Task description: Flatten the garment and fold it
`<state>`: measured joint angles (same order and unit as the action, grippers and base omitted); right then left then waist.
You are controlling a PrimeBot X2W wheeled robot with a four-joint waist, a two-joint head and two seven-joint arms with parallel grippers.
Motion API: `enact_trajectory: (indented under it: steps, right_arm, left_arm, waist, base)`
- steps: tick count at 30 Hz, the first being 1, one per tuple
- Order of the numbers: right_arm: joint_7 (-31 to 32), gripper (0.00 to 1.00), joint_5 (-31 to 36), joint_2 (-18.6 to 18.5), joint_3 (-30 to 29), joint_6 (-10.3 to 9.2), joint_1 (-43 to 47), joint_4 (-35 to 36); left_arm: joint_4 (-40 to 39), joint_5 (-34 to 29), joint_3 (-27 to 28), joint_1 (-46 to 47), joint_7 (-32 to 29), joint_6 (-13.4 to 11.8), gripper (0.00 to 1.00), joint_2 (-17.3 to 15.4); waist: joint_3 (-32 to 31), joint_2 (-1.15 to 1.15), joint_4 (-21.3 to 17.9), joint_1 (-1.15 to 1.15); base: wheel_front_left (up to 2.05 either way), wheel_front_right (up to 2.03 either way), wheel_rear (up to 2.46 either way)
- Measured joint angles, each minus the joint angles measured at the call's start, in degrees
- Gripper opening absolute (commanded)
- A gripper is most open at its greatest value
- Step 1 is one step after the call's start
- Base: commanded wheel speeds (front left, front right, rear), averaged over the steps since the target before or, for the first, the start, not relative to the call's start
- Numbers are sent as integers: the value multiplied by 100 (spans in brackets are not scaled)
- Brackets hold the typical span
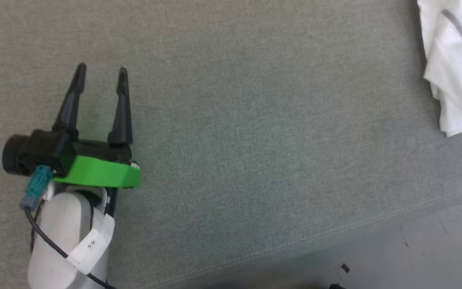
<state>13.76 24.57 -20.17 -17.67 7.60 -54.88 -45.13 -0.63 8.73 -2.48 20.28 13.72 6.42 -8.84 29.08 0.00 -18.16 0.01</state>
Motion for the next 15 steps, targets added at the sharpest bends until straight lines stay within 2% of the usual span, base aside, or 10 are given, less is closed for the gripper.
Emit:
enact_trajectory:
  steps: [6,15]
  right_arm:
    - [-772,100,-466,140,245,0,273,35]
    - [-2005,100,-1900,554,1232,0,1200,748]
  left_arm:
    - [391,143,20,-312,77,-2,100,168]
    - [619,353,71,-746,102,-63,100,410]
  waist:
    - [-581,0,87,-1]
    - [-1502,0,332,-1]
  base:
    - [0,0,0]
    - [0,0,0]
